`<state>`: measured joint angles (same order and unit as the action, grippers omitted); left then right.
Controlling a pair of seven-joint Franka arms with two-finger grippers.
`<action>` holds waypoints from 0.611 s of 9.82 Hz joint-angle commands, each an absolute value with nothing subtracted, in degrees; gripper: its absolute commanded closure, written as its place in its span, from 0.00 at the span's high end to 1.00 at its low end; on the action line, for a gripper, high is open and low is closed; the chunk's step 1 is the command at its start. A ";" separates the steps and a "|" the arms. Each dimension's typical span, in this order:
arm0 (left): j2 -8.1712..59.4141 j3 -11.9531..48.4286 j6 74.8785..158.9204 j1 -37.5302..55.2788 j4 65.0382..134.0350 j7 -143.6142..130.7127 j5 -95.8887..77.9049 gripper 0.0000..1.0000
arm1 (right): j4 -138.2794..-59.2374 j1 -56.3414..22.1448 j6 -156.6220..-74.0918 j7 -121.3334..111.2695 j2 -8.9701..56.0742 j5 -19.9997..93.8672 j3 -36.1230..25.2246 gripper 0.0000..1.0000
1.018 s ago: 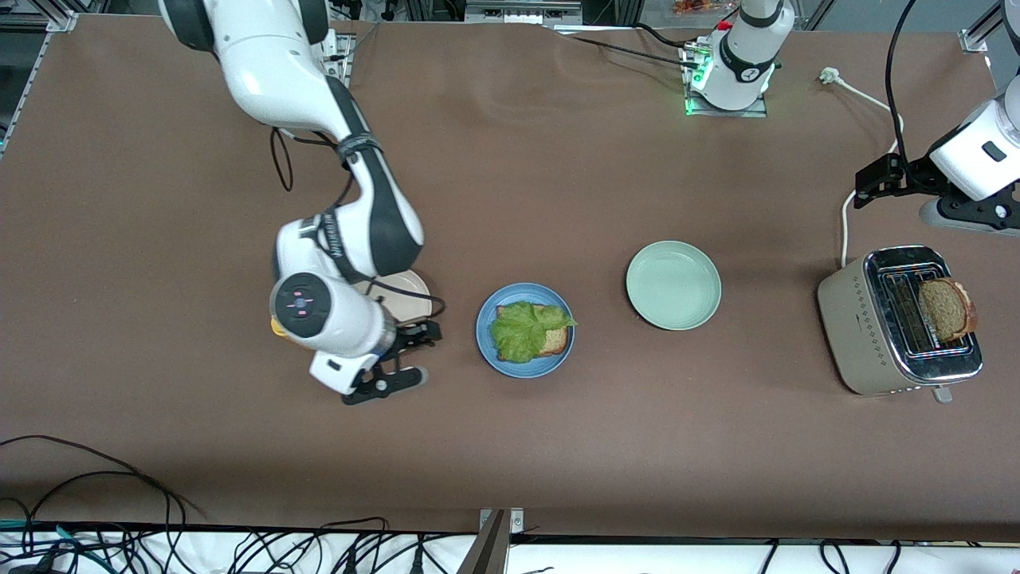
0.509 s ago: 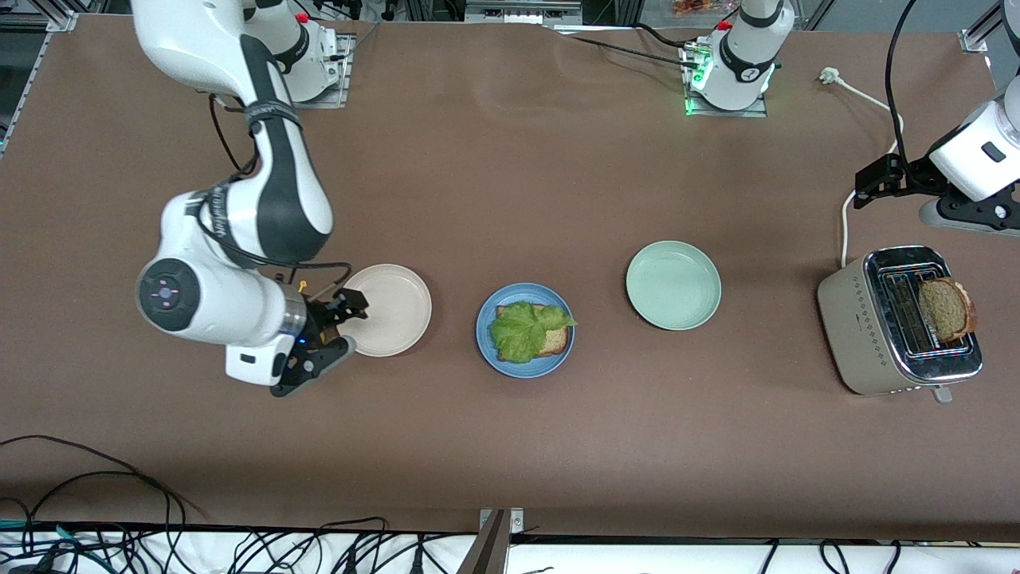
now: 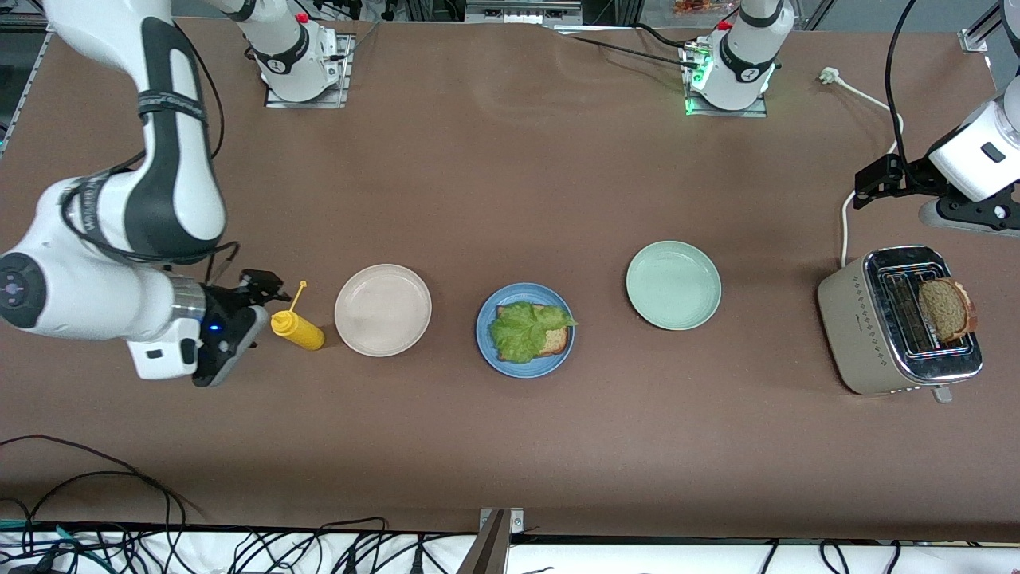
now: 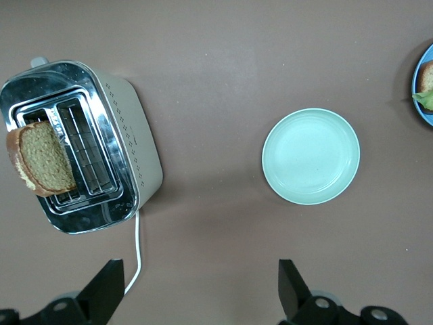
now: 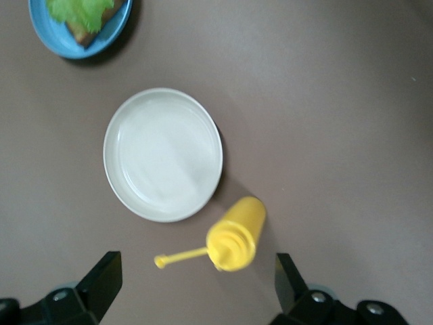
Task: Make sandwich in blue plate with both arms
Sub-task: 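Move the right gripper back toward the yellow mustard bottle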
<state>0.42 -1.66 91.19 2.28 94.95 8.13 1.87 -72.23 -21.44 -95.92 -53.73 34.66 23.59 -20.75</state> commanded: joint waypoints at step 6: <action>0.44 -1.76 91.85 2.64 94.57 8.44 3.08 1.00 | -78.22 -6.61 -95.54 -86.19 33.57 32.34 -13.47 1.00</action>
<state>0.43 -1.66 91.31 2.28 94.95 8.13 1.88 -75.79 -11.76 -95.49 -79.27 34.28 30.33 -18.16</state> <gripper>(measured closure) 0.000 0.000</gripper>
